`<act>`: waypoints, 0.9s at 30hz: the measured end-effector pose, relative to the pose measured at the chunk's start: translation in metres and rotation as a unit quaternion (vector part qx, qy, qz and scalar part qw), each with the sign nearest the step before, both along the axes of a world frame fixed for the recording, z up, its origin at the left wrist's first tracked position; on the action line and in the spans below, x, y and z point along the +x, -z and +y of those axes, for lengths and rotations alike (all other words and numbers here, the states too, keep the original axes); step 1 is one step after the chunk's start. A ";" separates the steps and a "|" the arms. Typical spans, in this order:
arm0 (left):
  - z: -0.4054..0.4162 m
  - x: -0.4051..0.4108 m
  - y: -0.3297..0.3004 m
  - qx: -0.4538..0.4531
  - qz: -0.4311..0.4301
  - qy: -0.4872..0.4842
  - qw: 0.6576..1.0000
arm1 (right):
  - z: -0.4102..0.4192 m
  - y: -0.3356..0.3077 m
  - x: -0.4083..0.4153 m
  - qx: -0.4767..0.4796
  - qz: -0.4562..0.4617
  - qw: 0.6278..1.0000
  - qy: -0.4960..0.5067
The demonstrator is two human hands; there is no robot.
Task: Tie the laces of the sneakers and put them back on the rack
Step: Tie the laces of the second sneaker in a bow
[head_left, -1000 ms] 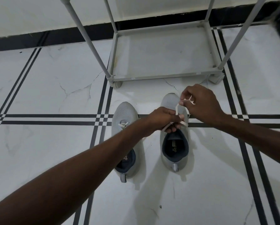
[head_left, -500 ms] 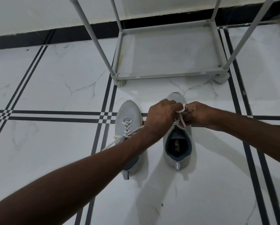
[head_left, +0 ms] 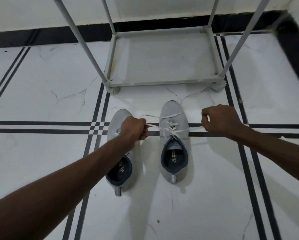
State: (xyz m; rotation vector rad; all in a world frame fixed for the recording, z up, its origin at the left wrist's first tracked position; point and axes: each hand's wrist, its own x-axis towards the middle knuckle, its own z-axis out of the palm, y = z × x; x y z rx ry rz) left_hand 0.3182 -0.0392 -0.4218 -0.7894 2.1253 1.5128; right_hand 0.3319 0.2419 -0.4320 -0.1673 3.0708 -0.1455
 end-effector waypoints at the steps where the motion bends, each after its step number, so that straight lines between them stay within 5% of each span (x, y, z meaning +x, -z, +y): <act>1: -0.004 -0.002 0.003 -0.008 -0.006 0.010 1.000 | 0.002 0.003 0.003 0.042 -0.005 0.999 -0.015; 3: -0.010 -0.003 0.009 -0.099 0.040 0.106 0.989 | 0.001 0.013 0.007 0.045 -0.033 0.998 -0.041; 5: -0.007 0.001 0.013 -0.228 0.170 0.261 0.922 | -0.005 0.020 0.010 -0.027 -0.080 0.994 -0.069; 7: 0.006 0.008 0.015 -0.249 0.258 0.400 0.843 | -0.016 0.026 0.016 -0.098 -0.103 0.986 -0.092; 9: 0.020 0.014 0.016 -0.231 0.248 0.475 0.812 | -0.030 0.029 0.021 -0.167 -0.090 0.976 -0.102; 14: 0.031 0.011 0.008 -0.225 0.243 0.460 0.824 | -0.048 0.013 0.022 -0.302 -0.152 0.941 -0.006; 17: 0.024 0.005 0.004 -0.174 0.222 0.440 0.852 | -0.047 0.006 0.019 -0.469 -0.269 0.836 0.097; 19: 0.022 0.004 0.003 -0.187 0.221 0.452 0.844 | -0.043 0.006 0.018 -0.492 -0.318 0.803 0.113; 22: 0.018 0.004 0.005 -0.257 0.208 0.475 0.816 | -0.026 0.008 0.016 -0.407 -0.343 0.846 0.010; 27: 0.007 0.013 0.011 -0.228 0.174 0.464 0.838 | 0.004 0.022 0.017 -0.274 -0.324 0.903 -0.062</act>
